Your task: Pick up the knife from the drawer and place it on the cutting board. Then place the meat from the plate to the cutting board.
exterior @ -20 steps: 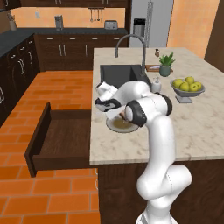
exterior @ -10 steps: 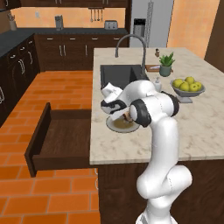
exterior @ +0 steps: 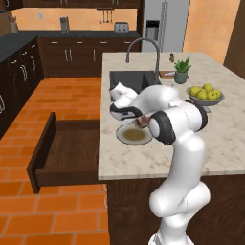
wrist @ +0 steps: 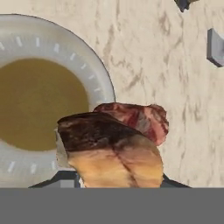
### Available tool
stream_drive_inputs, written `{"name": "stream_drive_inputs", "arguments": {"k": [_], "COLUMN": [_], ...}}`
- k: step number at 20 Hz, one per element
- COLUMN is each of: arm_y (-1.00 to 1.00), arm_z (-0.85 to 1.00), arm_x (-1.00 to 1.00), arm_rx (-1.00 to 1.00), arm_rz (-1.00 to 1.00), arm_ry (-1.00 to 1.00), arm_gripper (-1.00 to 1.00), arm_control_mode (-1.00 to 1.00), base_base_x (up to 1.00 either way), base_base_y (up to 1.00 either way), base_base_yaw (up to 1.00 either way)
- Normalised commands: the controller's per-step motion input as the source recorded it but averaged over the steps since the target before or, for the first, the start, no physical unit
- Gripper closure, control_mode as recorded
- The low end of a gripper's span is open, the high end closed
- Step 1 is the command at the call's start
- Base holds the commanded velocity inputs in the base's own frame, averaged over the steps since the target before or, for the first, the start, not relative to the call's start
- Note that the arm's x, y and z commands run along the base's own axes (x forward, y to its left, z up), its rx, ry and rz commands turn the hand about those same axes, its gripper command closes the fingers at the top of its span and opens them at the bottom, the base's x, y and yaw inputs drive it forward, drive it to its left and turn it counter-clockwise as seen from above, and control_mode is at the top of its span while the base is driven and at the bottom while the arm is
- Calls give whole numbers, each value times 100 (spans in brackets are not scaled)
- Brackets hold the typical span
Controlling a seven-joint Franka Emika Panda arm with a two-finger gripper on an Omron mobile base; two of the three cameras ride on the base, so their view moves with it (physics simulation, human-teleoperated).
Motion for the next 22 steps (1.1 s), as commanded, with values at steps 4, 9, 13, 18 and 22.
{"name": "stream_drive_inputs", "arguments": {"k": [4,9,13,18,22], "arm_y": [1,0,0,7,-16], "arm_z": [99,97,34,-5,0], "arm_x": [-63,-47,-16,-15,-25], "arm_rx": [0,0,0,-4,1], "arm_rz": [0,0,0,0,0], "arm_ry": [-24,-19,-6,-2,-6], "arm_gripper": [100,100,100,100,100], "arm_control_mode": [-100,-100,-100,-100,100], "base_base_x": [0,0,0,0,-75], "base_base_y": [0,0,0,0,-75], "base_base_yaw": [0,0,0,0,-7]}}
